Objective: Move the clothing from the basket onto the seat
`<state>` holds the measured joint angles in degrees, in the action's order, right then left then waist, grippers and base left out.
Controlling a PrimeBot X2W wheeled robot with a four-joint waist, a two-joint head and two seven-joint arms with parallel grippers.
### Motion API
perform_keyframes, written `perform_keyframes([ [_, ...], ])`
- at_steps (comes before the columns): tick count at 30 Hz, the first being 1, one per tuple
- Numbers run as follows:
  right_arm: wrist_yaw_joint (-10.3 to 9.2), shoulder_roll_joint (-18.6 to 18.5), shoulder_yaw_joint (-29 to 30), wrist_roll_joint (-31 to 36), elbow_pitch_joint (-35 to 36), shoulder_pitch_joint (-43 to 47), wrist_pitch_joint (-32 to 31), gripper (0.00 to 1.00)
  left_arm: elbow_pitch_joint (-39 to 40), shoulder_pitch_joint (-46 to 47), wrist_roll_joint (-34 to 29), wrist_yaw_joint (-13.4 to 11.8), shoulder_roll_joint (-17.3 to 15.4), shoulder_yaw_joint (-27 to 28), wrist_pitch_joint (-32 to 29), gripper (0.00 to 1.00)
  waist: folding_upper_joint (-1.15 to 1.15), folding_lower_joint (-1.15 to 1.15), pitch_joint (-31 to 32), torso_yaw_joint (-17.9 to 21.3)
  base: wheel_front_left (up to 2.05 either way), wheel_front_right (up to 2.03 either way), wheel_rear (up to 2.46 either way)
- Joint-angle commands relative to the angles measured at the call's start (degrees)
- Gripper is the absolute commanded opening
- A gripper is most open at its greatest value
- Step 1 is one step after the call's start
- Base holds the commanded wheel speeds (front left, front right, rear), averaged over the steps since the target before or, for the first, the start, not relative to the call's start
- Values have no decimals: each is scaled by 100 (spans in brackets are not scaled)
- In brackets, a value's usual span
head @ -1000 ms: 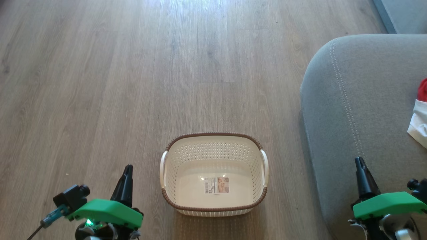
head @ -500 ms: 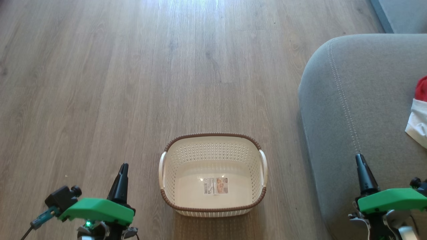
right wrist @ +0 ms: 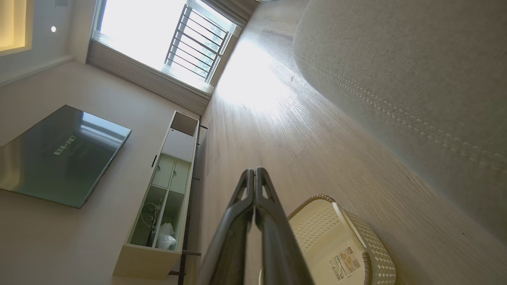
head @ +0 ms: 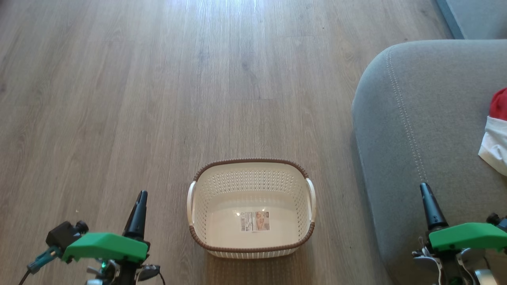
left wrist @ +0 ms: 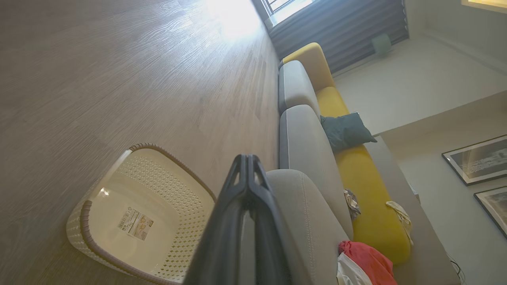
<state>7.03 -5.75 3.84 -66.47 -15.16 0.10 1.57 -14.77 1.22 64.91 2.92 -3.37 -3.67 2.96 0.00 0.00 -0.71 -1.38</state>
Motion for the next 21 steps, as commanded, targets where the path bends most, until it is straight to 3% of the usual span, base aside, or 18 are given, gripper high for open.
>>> perform_keyframes([
  [1,30,-11,-16,-174,162,-329,-50,0,155,306,183,76,-78,184,-42,0,0,0,2,5,0,0,0],
  [21,37,111,100,-1195,142,-456,-368,0,123,381,1327,238,-79,462,-364,0,0,0,24,61,0,0,0],
])
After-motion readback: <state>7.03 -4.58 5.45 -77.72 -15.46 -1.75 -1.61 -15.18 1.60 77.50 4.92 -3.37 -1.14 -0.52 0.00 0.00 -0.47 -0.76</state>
